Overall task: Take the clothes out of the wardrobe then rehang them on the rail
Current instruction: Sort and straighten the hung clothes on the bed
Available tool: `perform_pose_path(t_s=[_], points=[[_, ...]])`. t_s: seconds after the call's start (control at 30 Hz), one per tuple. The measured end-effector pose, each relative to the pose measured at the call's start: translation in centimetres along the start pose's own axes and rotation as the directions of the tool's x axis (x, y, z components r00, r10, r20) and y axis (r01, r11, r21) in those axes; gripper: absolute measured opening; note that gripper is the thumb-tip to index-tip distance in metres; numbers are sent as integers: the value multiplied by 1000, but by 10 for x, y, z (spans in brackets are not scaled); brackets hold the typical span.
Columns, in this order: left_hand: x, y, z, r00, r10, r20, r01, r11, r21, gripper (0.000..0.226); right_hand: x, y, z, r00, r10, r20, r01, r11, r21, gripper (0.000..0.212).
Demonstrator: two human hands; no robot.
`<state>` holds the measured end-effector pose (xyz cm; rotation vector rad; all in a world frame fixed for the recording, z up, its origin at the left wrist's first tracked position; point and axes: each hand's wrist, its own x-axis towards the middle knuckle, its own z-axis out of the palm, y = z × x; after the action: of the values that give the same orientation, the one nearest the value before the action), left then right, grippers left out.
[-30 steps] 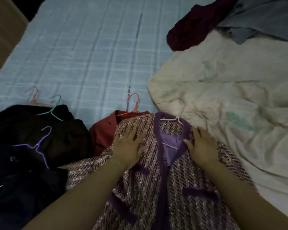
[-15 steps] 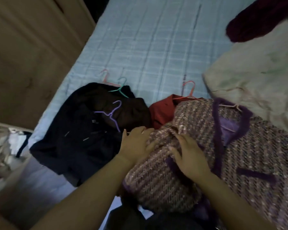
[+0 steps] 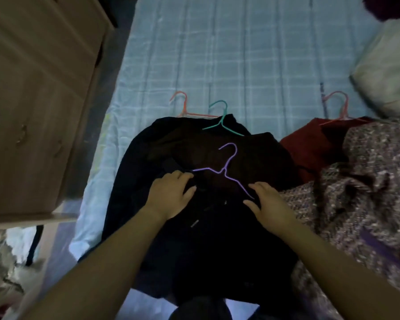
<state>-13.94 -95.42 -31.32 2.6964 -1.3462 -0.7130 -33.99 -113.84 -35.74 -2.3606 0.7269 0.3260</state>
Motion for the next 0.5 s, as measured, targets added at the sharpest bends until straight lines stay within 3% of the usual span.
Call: perform_pose_path(t_s=[0.13, 0.23, 0.4, 0.5], points=[[49, -46, 14, 994, 113, -11, -113, 994, -5, 47, 10, 11, 35, 986, 141, -93, -155, 975, -160, 47], [76, -57, 31, 986, 142, 90, -147, 988, 54, 52, 12, 11, 47, 977, 141, -161, -178, 954, -242, 34], [78, -50, 42, 981, 156, 113, -163, 985, 61, 33, 5, 1, 37, 966, 111, -232, -130, 989, -70, 14], [69, -55, 26, 963, 254, 88, -245, 964, -102, 31, -2, -18, 6, 951, 23, -309, -27, 1000, -8, 12]])
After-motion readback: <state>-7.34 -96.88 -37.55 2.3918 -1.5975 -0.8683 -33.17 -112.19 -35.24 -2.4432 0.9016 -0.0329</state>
